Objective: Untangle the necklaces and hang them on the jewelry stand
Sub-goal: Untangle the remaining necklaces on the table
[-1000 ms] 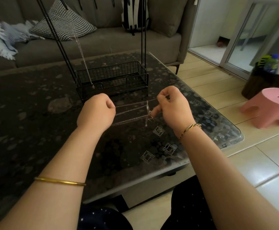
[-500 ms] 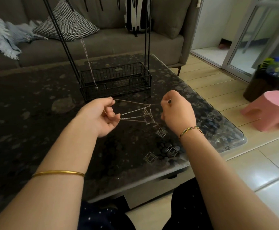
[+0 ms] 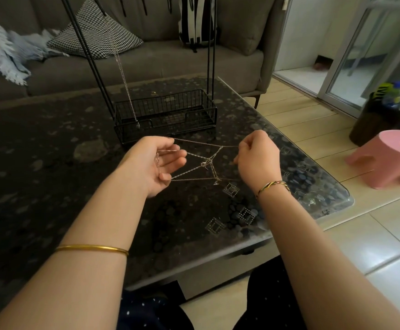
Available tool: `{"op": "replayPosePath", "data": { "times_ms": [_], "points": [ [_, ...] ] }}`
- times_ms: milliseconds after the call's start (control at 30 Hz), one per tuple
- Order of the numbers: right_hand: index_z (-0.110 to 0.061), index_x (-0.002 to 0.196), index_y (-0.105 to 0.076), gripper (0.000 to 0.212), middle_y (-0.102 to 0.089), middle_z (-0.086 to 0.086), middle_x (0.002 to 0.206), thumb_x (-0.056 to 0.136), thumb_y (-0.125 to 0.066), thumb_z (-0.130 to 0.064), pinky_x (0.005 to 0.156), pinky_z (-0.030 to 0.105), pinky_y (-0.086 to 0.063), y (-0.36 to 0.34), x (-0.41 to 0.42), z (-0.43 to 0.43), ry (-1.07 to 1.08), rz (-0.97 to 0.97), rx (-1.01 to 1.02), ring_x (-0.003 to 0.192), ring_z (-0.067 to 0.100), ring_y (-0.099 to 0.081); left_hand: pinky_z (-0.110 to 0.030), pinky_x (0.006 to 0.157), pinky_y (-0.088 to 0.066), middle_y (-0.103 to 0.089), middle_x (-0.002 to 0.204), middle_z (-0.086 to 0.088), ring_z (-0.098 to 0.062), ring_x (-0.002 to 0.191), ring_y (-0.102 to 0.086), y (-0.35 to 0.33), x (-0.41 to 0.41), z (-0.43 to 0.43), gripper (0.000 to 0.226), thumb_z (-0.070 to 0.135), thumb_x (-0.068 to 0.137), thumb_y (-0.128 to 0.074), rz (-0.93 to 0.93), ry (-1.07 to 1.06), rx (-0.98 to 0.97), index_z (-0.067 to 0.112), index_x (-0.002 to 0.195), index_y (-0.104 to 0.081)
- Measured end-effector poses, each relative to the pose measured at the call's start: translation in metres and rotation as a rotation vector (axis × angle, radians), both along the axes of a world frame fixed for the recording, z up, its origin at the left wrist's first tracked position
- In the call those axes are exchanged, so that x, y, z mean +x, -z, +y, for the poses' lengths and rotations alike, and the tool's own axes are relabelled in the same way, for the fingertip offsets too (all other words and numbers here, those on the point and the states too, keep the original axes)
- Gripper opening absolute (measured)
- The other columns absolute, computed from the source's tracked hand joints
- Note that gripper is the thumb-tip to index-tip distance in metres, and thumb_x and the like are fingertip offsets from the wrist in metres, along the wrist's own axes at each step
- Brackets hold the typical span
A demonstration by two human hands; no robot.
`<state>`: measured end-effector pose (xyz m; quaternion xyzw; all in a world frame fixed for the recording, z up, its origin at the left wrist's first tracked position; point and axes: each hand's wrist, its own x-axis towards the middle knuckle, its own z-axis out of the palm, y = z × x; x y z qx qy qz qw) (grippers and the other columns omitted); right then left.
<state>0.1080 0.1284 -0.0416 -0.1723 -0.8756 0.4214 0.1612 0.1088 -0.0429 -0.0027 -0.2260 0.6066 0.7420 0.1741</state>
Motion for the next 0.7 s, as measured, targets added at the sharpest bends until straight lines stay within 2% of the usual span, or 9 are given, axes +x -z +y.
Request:
{"op": "replayPosePath", "data": {
  "times_ms": [67,167,233,267,400,467,567,633,700],
  "points": [
    [-0.007,0.096,-0.054,0.019,-0.066,0.012,0.091,0.097,-0.037,-0.016,0.065,0.033,-0.054,-0.001,0.0,0.0,-0.012,-0.022,-0.039,0.077,0.025,-0.062,-0.013,0.039,-0.028,-0.076,0.083,0.0,-0.008,0.063,-0.07,-0.001,0.002,0.001,0.017,0.024,0.094,-0.054,0.007,0.028,0.016,0.013,0.09,-0.065],
    [-0.003,0.097,-0.052,0.016,-0.064,0.014,0.087,0.098,-0.038,-0.01,0.038,0.021,-0.046,-0.007,0.004,-0.002,-0.062,-0.054,-0.331,0.053,0.015,-0.053,-0.012,0.039,-0.027,-0.076,0.091,-0.003,-0.009,0.071,-0.072,-0.004,0.004,0.002,0.028,0.031,0.097,-0.049,0.012,0.058,0.025,0.01,0.096,-0.068],
    [-0.004,0.098,-0.051,0.012,-0.064,0.012,0.081,0.098,-0.04,-0.008,0.036,0.019,-0.042,-0.013,0.009,-0.002,-0.085,-0.073,-0.519,0.046,0.011,-0.047,-0.011,0.037,-0.026,-0.077,0.09,-0.003,-0.009,0.069,-0.072,-0.004,0.005,0.002,0.035,0.035,0.1,-0.044,0.011,0.06,0.03,0.01,0.098,-0.068],
    [-0.006,0.096,-0.051,0.01,-0.065,0.011,0.079,0.097,-0.041,-0.007,0.037,0.02,-0.042,-0.014,0.01,-0.002,-0.095,-0.073,-0.55,0.045,0.011,-0.045,-0.011,0.036,-0.026,-0.077,0.09,-0.003,-0.009,0.068,-0.072,-0.004,0.004,0.002,0.038,0.036,0.101,-0.042,0.014,0.058,0.028,0.01,0.099,-0.068],
    [-0.014,0.08,-0.053,0.012,-0.068,0.003,0.077,0.09,-0.053,-0.006,0.041,0.019,-0.034,-0.013,0.011,-0.001,-0.139,-0.047,-0.392,0.046,0.007,-0.042,-0.01,0.032,-0.025,-0.076,0.095,-0.003,-0.009,0.069,-0.072,0.0,0.001,-0.002,0.041,0.04,0.102,-0.039,0.009,0.006,0.003,0.011,0.102,-0.068],
    [-0.019,0.076,-0.056,0.019,-0.063,-0.002,0.075,0.086,-0.058,-0.003,0.044,0.016,-0.034,-0.014,0.012,-0.001,-0.19,-0.048,-0.296,0.051,0.005,-0.044,-0.009,0.032,-0.026,-0.075,0.1,-0.007,-0.012,0.071,-0.073,0.001,0.001,-0.002,0.044,0.042,0.102,-0.038,-0.005,-0.017,0.021,0.008,0.104,-0.066],
    [-0.024,0.07,-0.062,0.033,-0.056,-0.001,0.068,0.09,-0.049,-0.001,0.045,0.017,-0.032,-0.017,0.011,-0.003,-0.291,-0.154,-0.172,0.046,0.007,-0.039,-0.008,0.031,-0.029,-0.069,0.114,-0.013,-0.017,0.074,-0.074,0.001,0.001,0.0,0.049,0.045,0.101,-0.037,-0.023,-0.012,0.057,0.003,0.107,-0.062],
    [-0.027,0.073,-0.066,0.038,-0.061,0.002,0.077,0.092,-0.045,-0.002,0.046,0.02,-0.034,-0.017,0.011,-0.005,-0.296,-0.191,-0.079,0.047,0.009,-0.04,-0.009,0.03,-0.031,-0.063,0.124,-0.016,-0.02,0.077,-0.074,0.0,0.0,0.001,0.052,0.046,0.1,-0.039,-0.031,0.005,0.062,0.002,0.116,-0.059],
    [-0.027,0.089,-0.07,0.031,-0.065,0.001,0.091,0.09,-0.05,-0.004,0.056,0.026,-0.046,-0.013,0.011,-0.008,-0.28,-0.158,-0.026,0.057,0.01,-0.049,-0.01,0.03,-0.032,-0.059,0.13,-0.019,-0.022,0.079,-0.074,-0.001,0.001,0.003,0.056,0.048,0.099,-0.042,-0.039,0.018,0.055,0.001,0.126,-0.053]
  ]
}}
